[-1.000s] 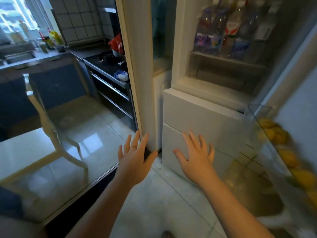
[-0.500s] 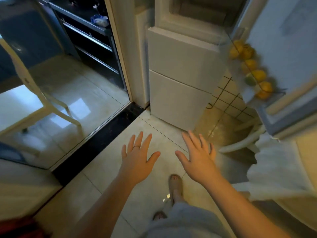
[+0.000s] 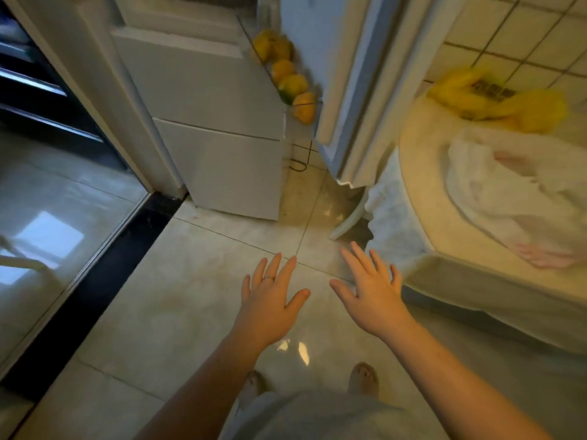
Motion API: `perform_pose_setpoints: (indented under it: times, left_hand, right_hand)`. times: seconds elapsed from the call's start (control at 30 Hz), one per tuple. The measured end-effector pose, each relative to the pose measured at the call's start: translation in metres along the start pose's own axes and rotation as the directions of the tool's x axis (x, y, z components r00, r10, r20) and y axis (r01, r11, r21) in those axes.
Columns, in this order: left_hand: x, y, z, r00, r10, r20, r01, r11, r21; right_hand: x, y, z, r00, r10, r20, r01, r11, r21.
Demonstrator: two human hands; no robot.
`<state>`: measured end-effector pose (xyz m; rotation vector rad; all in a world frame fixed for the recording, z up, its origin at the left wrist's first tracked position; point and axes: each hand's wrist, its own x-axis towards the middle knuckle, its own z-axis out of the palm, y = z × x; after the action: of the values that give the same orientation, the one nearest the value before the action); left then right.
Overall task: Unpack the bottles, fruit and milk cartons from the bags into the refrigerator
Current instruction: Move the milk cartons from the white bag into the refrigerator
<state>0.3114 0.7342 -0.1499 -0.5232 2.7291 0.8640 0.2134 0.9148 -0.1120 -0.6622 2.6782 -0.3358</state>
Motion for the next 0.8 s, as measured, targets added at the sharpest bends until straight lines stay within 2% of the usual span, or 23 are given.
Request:
perform_pose_setpoints:
  times: [0.17, 0.43, 0.63, 0.8]
  left_hand:
    - [0.038, 0.095, 0.055, 0.997, 0.069, 0.016, -0.07, 0.996, 0.047]
    - [0.072, 0.293, 0.152, 0.976, 0.205, 0.075, -0.208, 0.977, 0.037]
    - [0.089, 0.41, 0.201, 0.957, 0.274, 0.095, -0.278, 0.96, 0.031]
    - [0.104, 0.461, 0.216, 0.938, 0.343, 0.049, -0.346, 0.931, 0.118]
  right_hand:
    - [-0.011, 0.115, -0.033, 0.992, 0.109, -0.069, -0.105, 0.993, 0.05]
    - [-0.036, 0.333, -0.116, 0.957, 0.247, -0.155, -0.231, 0.966, 0.113]
    - [-0.054, 0.447, -0.167, 0.951, 0.261, -0.168, -0.241, 0.962, 0.131]
    - [-0.045, 0.506, -0.201, 0.962, 0.137, -0.238, -0.116, 0.988, 0.097]
